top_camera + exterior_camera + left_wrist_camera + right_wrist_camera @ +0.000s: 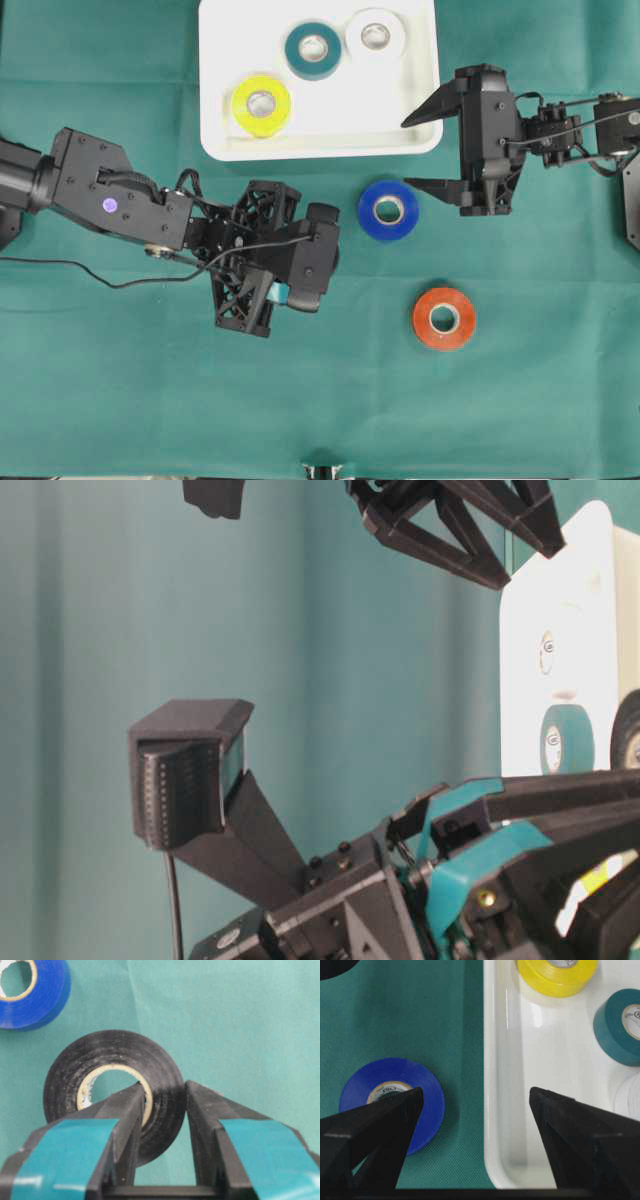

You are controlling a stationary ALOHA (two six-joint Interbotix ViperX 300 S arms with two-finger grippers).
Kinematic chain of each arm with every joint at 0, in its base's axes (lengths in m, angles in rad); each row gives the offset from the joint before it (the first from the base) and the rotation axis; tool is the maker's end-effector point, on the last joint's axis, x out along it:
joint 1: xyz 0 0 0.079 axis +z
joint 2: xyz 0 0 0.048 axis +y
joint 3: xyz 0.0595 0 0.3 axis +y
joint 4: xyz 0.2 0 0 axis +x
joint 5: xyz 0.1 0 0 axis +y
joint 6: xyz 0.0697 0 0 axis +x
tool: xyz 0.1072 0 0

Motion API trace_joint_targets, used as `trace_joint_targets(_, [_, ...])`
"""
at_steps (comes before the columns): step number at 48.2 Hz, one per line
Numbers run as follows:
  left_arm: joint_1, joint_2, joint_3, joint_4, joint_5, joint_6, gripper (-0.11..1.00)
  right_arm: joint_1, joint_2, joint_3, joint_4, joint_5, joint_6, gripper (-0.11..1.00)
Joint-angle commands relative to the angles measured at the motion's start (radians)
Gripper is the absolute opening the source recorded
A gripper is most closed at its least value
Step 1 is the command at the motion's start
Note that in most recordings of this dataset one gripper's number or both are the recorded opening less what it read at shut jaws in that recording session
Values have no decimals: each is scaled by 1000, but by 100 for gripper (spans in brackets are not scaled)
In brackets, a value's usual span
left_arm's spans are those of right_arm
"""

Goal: Put the tape alternately from left to right into the white case.
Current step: 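Grasp the black roll through its core with the left gripper, then carry the black roll into the tray and lower it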

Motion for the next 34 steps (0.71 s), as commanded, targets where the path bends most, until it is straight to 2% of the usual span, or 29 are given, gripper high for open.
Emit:
trace_joint_targets(1, [9, -40, -11, 3, -3, 3, 23, 2, -6, -6, 2, -8, 0, 79])
trace_joint_targets(13, [98, -55, -3, 5, -5, 20, 23, 2, -6, -8, 2, -8, 0, 79])
trace_joint_targets(25, [213, -48, -12, 5, -17, 152, 23, 2, -6, -8, 2, -8, 0, 79])
trace_joint_targets(34, [299, -31, -14, 5, -41, 202, 23, 2, -6, -8, 2, -8, 0, 79])
